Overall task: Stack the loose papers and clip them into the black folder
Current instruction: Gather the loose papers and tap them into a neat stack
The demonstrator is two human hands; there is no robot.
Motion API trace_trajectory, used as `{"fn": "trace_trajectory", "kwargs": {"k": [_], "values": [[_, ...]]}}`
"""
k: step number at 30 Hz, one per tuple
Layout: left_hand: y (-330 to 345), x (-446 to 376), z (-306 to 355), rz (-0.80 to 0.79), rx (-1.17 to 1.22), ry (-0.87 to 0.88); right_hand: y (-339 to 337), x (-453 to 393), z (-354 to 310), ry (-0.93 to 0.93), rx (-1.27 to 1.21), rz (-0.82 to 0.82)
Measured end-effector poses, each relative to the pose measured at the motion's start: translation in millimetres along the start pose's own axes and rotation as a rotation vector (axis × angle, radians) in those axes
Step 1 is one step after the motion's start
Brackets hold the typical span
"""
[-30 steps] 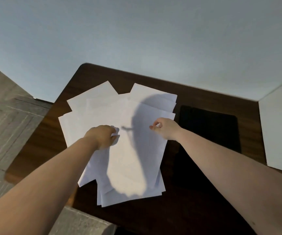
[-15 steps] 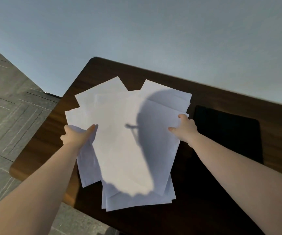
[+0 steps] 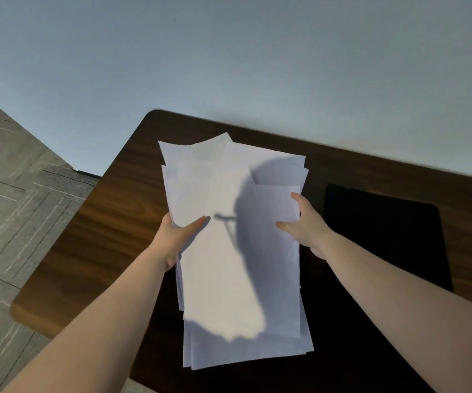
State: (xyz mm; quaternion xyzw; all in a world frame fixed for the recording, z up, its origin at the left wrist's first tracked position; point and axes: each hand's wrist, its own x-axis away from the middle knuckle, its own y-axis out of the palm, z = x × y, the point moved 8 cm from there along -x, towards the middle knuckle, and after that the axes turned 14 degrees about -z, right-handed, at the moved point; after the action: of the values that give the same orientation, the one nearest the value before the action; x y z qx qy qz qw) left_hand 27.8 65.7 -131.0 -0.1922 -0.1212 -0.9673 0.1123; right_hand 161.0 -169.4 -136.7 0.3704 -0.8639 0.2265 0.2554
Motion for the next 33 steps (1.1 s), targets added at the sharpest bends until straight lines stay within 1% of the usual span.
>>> {"fn": "trace_trajectory", "kwargs": {"k": [2,4,6,8,10,12,13,14,17,19,23,27,29,31,33], "values": [[3,-5,-12,0.0,0.039,-0.064,7,-2,-1,-0.03,-0.054,-0.031],[9,-9,-23,0.014,0.034,-0.143,16,-3,-4,-0.057,-0.051,-0.062],[6,-10,-28,0.076,0.013,-0.191,23,-4,-6,-0.073,-0.021,-0.083],[-3,-8,-27,0.157,-0.006,-0.209,19,-5,-4,-0.08,-0.075,-0.081],[-8,-6,-25,0.172,0.003,-0.207,8,-5,-1,-0.094,-0.145,-0.029],[-8,-6,-21,0.142,0.04,-0.177,-5,-4,3,-0.094,-0.155,0.07],[-8,-8,-20,0.112,0.079,-0.154,-8,-5,5,-0.091,-0.169,0.099],[-7,-11,-18,0.083,0.106,-0.134,-8,-8,5,-0.099,-0.206,0.092],[-1,-19,-7,0.015,0.138,-0.094,-1,-20,-1,-0.102,-0.385,0.014],[0,-22,4,-0.002,0.139,-0.073,-1,-27,-3,-0.087,-0.545,-0.02],[-2,-25,22,-0.035,0.127,-0.049,-2,-29,-16,-0.092,-0.687,-0.142],[-3,-29,43,-0.06,0.073,-0.013,-3,-25,-44,-0.22,-0.727,-0.303],[-3,-31,63,-0.079,0.053,0.053,-9,-21,-62,-0.282,-0.736,-0.342],[0,-31,88,-0.106,0.034,0.129,-20,-14,-84,-0.351,-0.716,-0.32],[2,-32,114,-0.092,0.006,0.204,-34,-6,-109,-0.426,-0.696,-0.222]]}}
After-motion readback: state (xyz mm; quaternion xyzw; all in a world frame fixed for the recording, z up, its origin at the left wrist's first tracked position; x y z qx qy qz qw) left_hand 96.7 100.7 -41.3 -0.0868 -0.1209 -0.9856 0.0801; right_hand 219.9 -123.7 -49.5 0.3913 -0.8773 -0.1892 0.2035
